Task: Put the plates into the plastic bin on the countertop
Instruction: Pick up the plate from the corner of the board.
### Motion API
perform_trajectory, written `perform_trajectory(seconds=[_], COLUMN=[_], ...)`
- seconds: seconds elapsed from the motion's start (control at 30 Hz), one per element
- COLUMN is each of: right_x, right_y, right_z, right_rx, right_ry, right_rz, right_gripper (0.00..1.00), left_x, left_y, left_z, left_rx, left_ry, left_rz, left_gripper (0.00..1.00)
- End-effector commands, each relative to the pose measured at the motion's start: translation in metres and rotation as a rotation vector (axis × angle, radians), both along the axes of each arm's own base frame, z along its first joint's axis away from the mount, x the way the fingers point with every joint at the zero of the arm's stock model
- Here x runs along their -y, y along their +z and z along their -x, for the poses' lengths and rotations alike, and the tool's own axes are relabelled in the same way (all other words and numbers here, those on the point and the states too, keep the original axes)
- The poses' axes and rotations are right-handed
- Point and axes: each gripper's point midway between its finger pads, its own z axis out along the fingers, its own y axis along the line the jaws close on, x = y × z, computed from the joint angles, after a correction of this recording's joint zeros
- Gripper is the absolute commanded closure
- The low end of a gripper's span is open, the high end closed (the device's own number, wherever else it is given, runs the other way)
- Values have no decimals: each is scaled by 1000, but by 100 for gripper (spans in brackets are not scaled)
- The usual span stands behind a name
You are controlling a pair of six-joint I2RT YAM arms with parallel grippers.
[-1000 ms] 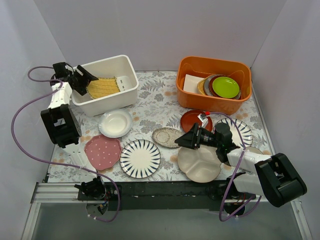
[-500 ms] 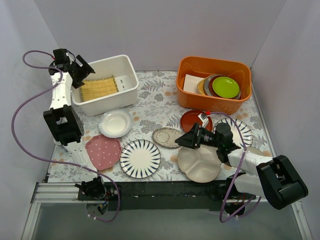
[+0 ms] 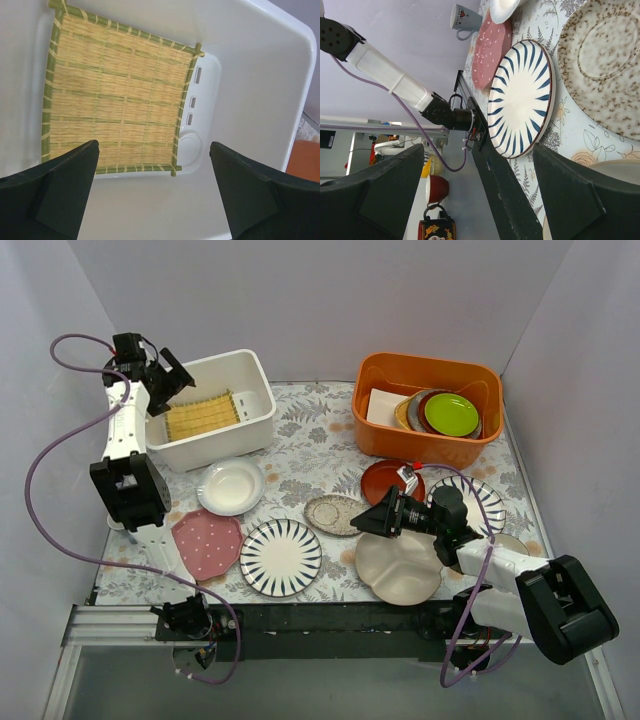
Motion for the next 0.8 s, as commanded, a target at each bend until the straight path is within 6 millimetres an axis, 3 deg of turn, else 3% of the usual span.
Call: perform_trajectory(seconds=[0.0, 0.13, 0.4, 0.57, 0.77], right_x=[-1, -1, 1, 2, 3], right_y=[13, 13, 15, 16, 16], right_z=[-5, -4, -4, -4, -2], right_rx=[59, 58, 68, 77, 74], right_ry=[-4, -5, -15, -20, -24], right_rz=[-11, -7, 3, 7, 10], right_gripper=[4, 3, 3, 3, 3], left_x=[25, 60, 116, 156, 170], left_y=[82, 108, 138, 130, 115], left_z=[16, 31, 71, 105, 144], left_rx=[160, 218, 286, 259, 218], left_ry=[-68, -171, -326, -430, -480], left_rz=[-62, -59, -2, 31, 41], left_gripper=[4, 2, 2, 2, 2])
